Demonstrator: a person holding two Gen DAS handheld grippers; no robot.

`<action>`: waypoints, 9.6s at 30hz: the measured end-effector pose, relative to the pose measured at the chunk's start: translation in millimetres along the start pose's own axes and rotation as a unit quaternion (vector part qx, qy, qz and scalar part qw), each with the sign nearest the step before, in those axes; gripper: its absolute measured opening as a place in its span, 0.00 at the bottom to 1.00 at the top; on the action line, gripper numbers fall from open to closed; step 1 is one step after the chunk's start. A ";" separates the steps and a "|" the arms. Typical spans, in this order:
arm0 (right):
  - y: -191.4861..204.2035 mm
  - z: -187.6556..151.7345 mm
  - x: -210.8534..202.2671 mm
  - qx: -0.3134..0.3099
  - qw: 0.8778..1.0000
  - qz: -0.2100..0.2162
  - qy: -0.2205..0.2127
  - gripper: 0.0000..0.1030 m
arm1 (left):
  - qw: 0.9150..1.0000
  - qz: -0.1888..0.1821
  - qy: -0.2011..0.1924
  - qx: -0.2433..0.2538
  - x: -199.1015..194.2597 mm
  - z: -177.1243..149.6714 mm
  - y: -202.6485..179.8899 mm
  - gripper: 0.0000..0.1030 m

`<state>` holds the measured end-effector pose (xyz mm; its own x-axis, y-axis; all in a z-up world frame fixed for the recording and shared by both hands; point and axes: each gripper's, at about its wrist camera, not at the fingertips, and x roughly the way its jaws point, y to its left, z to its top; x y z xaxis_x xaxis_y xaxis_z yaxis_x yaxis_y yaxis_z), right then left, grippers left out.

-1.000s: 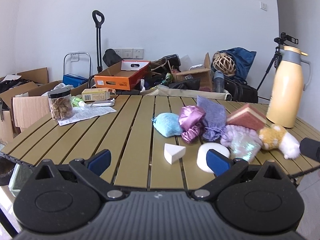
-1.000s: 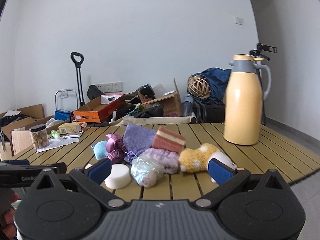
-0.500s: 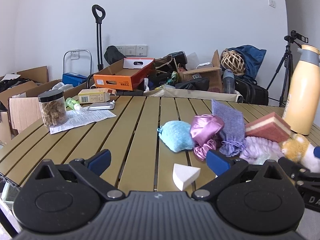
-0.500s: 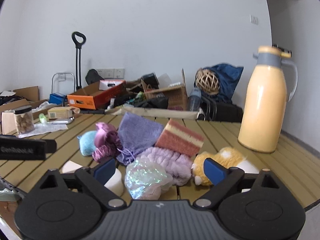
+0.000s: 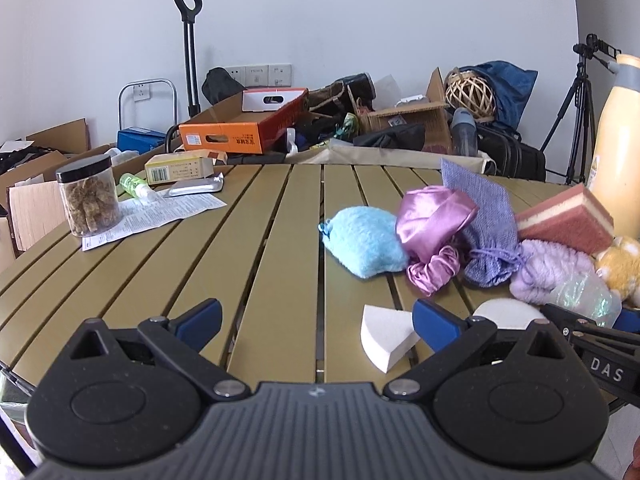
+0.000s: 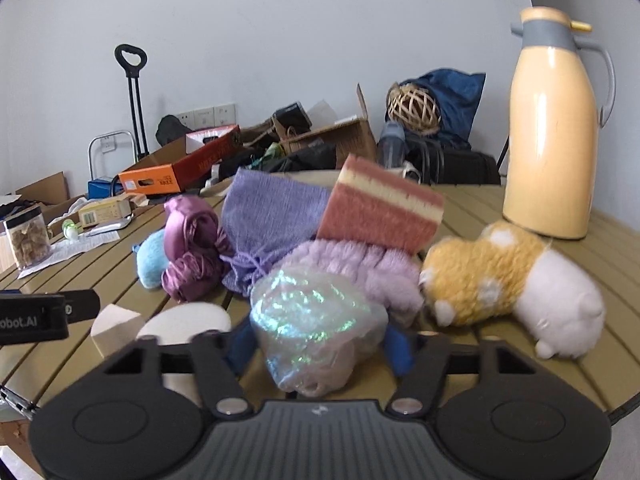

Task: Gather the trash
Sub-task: 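Close right gripper on the plastic bag while left gripper grasps the triangular sponge, then lift the bag and sponge off the table and carry both toward the black bin, then open right gripper over the black bin while left gripper holds the sponge above it, then lower the sponge into the bin and open left gripper while right tool withdraws, then raise both tools from the bin back toward the table items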

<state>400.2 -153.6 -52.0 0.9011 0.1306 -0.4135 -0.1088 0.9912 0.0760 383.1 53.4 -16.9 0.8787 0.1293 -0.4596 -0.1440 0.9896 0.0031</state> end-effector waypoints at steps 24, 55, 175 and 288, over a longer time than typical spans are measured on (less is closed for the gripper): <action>-35.0 -1.1 -49.9 0.025 0.998 0.023 -0.057 0.43 | 1.000 -0.023 0.000 0.012 24.9 -11.6 -34.7 0.85; -29.5 -0.7 -76.4 0.009 0.996 0.047 -0.080 0.43 | 0.998 -0.051 -0.032 -0.010 -8.4 -3.8 -20.9 0.33; 35.4 -170.5 2.1 -0.012 0.938 0.048 0.342 0.90 | 0.956 0.015 0.289 -0.041 -37.2 -176.6 35.5 0.32; -124.6 -74.6 -131.9 0.091 0.987 -0.027 0.130 1.00 | 0.990 -0.073 0.107 0.059 -92.5 -101.4 -97.2 1.00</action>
<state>263.6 -292.6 -74.7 0.7627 0.1034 -0.6385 0.0351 0.9791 0.2005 269.6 -61.1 -64.7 0.7682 -0.0203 -0.6399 0.0432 0.9989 0.0201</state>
